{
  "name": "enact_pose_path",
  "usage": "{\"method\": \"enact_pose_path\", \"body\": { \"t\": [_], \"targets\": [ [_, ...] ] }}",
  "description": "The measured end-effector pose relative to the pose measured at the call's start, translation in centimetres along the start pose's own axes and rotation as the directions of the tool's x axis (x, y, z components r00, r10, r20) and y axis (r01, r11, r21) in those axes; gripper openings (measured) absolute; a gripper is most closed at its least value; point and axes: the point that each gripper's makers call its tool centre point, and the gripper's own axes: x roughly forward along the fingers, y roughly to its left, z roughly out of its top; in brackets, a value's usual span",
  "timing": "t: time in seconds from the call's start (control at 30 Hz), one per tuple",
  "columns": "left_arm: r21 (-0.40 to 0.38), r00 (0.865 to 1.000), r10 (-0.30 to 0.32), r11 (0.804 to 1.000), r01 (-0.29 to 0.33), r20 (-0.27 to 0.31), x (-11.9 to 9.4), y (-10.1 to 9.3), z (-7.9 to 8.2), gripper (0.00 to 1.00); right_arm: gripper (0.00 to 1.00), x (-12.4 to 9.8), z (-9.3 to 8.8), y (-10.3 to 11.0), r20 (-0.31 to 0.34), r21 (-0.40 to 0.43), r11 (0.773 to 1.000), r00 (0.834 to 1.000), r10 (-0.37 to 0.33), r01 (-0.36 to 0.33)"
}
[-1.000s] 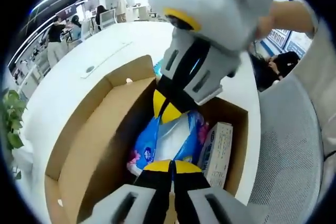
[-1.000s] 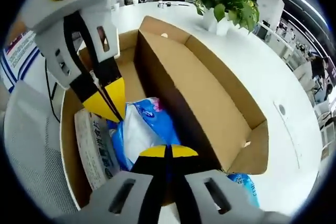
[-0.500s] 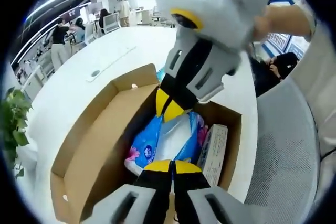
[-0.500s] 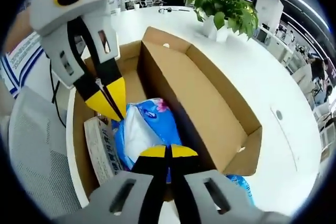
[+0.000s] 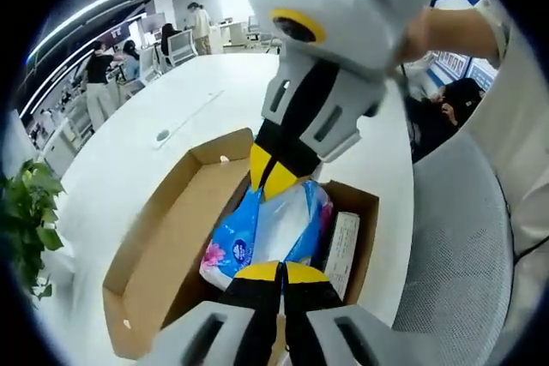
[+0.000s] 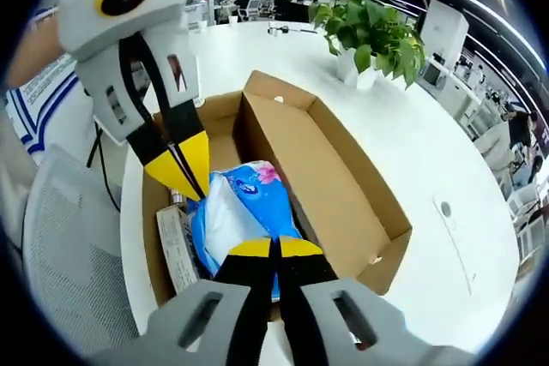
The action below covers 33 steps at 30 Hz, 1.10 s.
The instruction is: Operate the shoe box by opening the lid, removing the specified soft item, and placing it in the target area until the item is outside and the box remains undamaged.
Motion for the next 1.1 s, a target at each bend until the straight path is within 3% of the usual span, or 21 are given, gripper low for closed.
{"method": "enact_pose_path", "body": {
  "t": [0.53, 1.1],
  "targets": [
    [0.025, 0.999, 0.021, 0.999, -0.022, 0.038, -2.7, -1.4, 3.8, 0.0, 0.0, -4.5, 1.1, -0.3, 0.054, -0.008, 1.0, 0.999, 0.003, -0.003],
    [0.08, 0.998, -0.03, 0.996, 0.025, 0.058, -1.0, -4.1, 8.5, 0.0, 0.0, -8.8, -2.2, -1.3, 0.028, -0.007, 1.0, 1.0, -0.009, 0.009]
  ]
}}
